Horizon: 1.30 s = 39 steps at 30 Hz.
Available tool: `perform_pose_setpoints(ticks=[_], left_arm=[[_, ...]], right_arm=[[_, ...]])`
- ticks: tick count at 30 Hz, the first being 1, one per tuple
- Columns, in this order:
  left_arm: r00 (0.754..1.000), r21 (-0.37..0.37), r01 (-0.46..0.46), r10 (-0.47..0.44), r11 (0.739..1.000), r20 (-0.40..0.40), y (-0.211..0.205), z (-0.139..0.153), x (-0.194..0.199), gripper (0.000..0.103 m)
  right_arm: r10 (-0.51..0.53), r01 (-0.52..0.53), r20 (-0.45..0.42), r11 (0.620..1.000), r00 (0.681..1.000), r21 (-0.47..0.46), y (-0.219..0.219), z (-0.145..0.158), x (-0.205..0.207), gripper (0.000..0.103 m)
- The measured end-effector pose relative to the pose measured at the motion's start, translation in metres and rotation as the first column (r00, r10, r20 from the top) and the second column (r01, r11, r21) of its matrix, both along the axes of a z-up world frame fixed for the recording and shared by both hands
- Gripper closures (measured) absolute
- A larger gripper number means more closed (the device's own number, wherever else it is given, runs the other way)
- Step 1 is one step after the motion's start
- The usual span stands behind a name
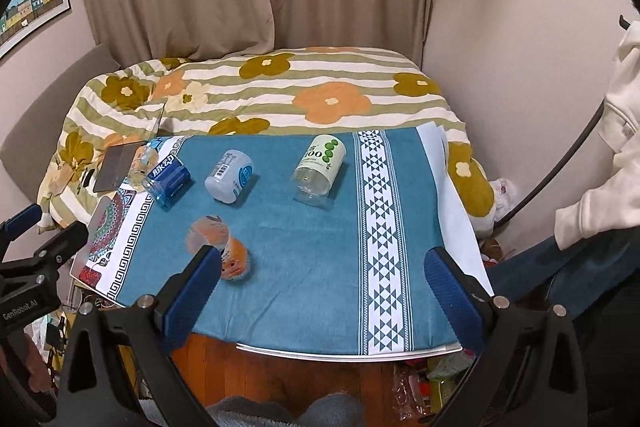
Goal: Flip cup upright
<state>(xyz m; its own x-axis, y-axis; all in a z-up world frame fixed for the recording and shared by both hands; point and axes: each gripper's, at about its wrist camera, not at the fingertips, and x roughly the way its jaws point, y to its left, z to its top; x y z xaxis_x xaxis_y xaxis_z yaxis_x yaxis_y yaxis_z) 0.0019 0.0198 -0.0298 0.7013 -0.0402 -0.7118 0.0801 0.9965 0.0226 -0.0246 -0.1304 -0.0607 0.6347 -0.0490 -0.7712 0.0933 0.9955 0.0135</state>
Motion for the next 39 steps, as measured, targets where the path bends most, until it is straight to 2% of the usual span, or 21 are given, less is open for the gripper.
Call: perform_pose_setpoints(ticks=[39], left_arm=[[1.0,0.012,-0.002,0.002,1.0,0.011,-0.003,0.002,0.014,0.0]], right_arm=[[0.002,-0.002,0.019,1.0,1.0,-0.009,0.003,0.008,0.009,0.002]])
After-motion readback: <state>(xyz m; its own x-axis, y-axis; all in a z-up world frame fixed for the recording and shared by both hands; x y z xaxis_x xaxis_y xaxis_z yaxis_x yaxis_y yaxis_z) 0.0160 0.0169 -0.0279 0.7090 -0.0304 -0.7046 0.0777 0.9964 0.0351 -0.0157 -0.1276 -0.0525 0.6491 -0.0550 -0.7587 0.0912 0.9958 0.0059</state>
